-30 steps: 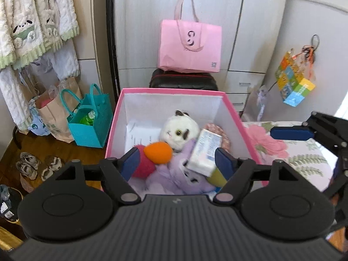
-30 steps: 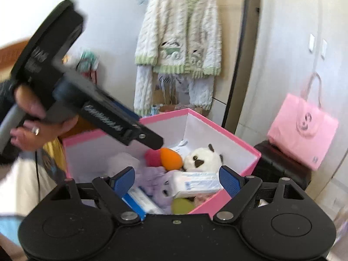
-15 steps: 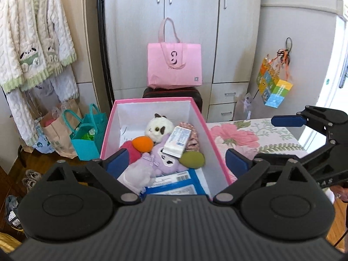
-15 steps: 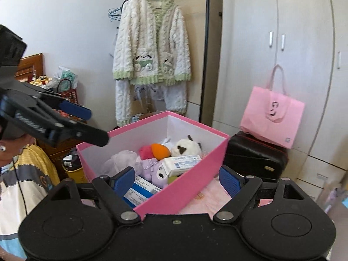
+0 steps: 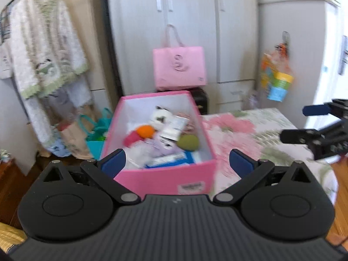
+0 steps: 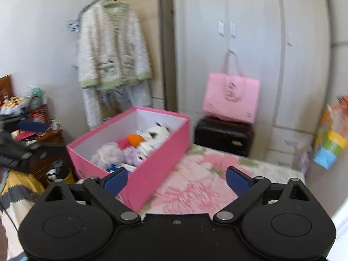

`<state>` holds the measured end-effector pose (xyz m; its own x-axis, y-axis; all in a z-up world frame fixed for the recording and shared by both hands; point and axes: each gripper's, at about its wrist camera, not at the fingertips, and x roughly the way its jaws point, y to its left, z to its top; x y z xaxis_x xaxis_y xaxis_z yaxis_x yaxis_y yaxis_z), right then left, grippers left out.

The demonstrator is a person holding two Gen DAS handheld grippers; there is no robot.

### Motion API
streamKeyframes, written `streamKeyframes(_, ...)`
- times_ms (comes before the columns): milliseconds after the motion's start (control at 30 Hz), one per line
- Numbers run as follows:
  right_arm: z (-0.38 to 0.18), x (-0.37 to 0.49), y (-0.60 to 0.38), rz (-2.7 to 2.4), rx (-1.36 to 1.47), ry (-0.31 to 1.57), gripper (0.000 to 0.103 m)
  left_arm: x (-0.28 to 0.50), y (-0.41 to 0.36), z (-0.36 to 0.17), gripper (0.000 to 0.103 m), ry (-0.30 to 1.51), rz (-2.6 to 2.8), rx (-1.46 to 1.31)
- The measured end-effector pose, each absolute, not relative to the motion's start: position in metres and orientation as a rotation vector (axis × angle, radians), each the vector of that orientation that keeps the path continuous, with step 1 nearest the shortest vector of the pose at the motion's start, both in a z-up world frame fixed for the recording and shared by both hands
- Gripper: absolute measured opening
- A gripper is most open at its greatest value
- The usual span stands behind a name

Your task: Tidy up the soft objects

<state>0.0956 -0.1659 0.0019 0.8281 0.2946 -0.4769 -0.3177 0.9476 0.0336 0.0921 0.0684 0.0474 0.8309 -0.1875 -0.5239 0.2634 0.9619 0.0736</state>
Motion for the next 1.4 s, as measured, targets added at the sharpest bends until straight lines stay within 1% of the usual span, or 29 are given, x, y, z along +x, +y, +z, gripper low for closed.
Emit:
streamKeyframes(133, -0.005, 0.088, -0.165, 0.227, -0.079, 0.545, 0.103, 0.083, 0.058, 0.038, 0.103, 0.525, -0.223, 0.151)
streamKeyframes(333, -0.003, 0.058, -0.173, 0.116, -0.045, 0.438, 0.103, 0.081, 0.050, 0.030, 0.103, 0.530, -0.231, 0.115)
streamKeyframes(433, -0.005, 0.050, -0.179, 0.096, -0.008, 0.440, 0.103, 0.075, 0.044, 0.025, 0.103, 0.501, -0.199, 0.122)
streamKeyframes(667, -0.018, 0.037, -0.188, 0.061, 0.064, 0.435, 0.103, 0.070, 0.038, 0.013, 0.103, 0.506, -0.210, 0.077)
streamKeyframes(1400, -0.028, 0.003, -0.180, -0.068, 0.019, 0.436, 0.103, 0.044, 0.022, 0.005, 0.103, 0.456, -0.116, 0.123)
